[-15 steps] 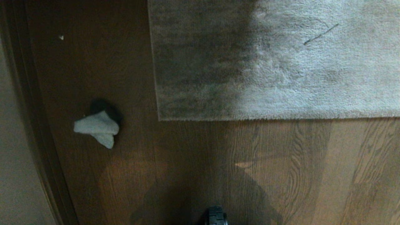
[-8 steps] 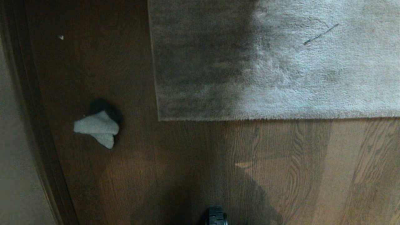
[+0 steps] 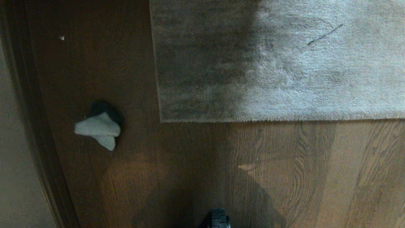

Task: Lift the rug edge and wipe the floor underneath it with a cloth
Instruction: Pick up the rag

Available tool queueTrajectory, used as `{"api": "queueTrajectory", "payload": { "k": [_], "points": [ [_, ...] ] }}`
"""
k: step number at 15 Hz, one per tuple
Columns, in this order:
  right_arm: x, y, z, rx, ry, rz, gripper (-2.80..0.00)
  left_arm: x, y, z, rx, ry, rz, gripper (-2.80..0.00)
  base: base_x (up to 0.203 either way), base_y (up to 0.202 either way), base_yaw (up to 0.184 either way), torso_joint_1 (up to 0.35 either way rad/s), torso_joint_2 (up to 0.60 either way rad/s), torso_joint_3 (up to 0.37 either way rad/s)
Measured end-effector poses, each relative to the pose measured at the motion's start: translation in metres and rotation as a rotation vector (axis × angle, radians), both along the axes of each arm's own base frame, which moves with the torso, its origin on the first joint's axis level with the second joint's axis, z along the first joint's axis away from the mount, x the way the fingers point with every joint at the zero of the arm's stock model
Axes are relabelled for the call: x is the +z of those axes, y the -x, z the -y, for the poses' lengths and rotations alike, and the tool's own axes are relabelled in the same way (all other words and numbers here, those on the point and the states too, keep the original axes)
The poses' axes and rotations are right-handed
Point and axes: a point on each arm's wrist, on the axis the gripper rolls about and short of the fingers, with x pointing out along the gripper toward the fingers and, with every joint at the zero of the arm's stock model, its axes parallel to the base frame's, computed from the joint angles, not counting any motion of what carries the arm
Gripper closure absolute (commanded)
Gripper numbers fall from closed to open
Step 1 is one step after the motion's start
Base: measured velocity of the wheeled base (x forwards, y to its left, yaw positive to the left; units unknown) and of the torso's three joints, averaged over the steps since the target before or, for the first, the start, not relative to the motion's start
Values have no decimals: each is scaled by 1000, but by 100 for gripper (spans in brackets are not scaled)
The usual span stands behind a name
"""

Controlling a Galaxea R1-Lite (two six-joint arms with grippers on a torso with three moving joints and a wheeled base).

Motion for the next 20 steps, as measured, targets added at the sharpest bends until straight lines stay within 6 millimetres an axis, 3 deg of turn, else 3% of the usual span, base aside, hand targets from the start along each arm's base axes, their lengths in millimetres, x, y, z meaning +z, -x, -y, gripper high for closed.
{"api": "queueTrajectory", "payload": {
  "k": [20],
  "points": [
    [0, 0, 0, 1, 0, -1, 0, 3, -12, 0, -22, -39, -181, 0, 0, 0, 0, 0, 0, 0]
  ]
}}
